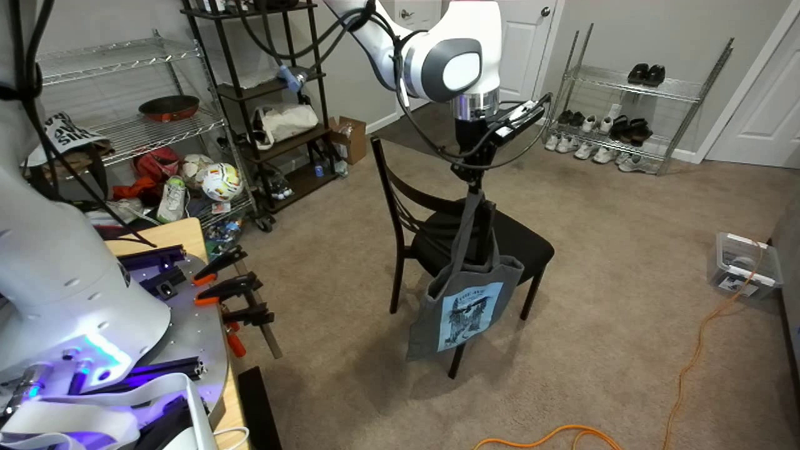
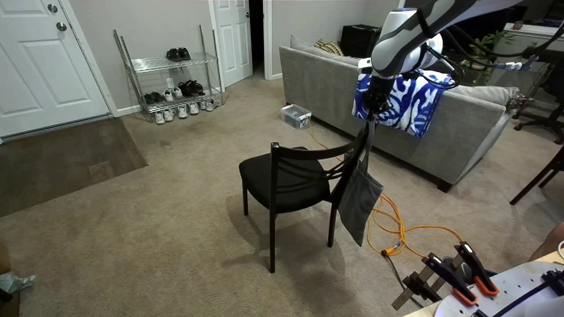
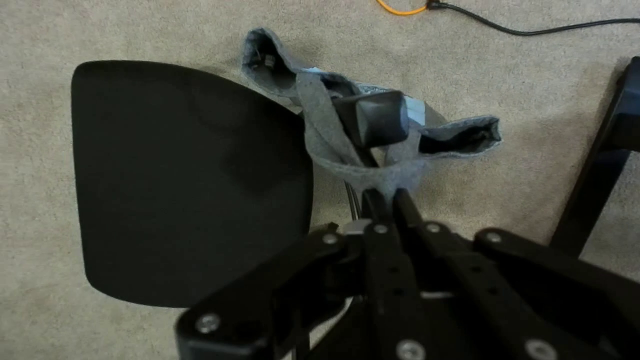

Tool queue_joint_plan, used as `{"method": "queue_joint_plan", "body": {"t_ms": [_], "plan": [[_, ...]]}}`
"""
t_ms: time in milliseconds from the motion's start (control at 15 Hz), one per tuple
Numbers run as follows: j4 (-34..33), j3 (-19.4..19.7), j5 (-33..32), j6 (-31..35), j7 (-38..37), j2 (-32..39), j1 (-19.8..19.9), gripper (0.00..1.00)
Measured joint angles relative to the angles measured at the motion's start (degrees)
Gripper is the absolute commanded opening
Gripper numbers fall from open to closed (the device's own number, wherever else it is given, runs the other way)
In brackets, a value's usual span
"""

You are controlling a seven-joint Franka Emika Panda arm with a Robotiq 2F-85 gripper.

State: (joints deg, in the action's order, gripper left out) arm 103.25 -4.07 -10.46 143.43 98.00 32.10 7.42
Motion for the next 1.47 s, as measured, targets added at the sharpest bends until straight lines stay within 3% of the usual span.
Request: {"method": "queue_joint_plan", "body": {"t_ms": [400, 733, 1000, 1267, 1467], "plan": [[1.12, 1.16, 0.0, 0.14, -0.12, -2.71, 0.0, 0.02], [2.09, 4.95, 0.0, 0.85, -2.06, -3.61, 0.93, 0.02], [3.75, 6.85, -0.05, -4.24, -2.22, -3.78, 2.69, 0.02], [3.38, 3.7, -0.02, -12.54, -1.55, -1.28, 1.97, 0.02], [0.97, 0.45, -0.04, -18.07, -1.43, 1.56, -0.83, 0.02]]}}
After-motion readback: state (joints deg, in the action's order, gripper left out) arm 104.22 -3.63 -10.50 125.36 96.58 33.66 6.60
